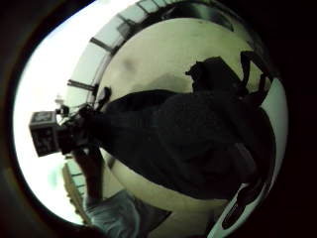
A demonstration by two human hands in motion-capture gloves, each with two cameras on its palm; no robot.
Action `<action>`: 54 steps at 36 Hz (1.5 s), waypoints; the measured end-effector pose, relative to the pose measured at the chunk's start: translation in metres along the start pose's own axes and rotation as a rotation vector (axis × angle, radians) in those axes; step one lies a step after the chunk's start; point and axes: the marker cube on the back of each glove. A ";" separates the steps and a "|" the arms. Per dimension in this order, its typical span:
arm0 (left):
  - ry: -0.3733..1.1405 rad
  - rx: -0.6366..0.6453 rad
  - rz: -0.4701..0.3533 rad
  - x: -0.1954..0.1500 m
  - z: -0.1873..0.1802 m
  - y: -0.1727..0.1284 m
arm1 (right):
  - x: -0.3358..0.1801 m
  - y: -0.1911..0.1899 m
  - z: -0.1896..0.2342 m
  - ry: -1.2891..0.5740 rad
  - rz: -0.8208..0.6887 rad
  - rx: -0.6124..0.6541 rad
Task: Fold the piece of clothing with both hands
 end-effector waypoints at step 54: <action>0.668 0.095 -0.035 0.015 0.118 0.032 | -0.014 0.016 0.052 -1.178 0.244 0.262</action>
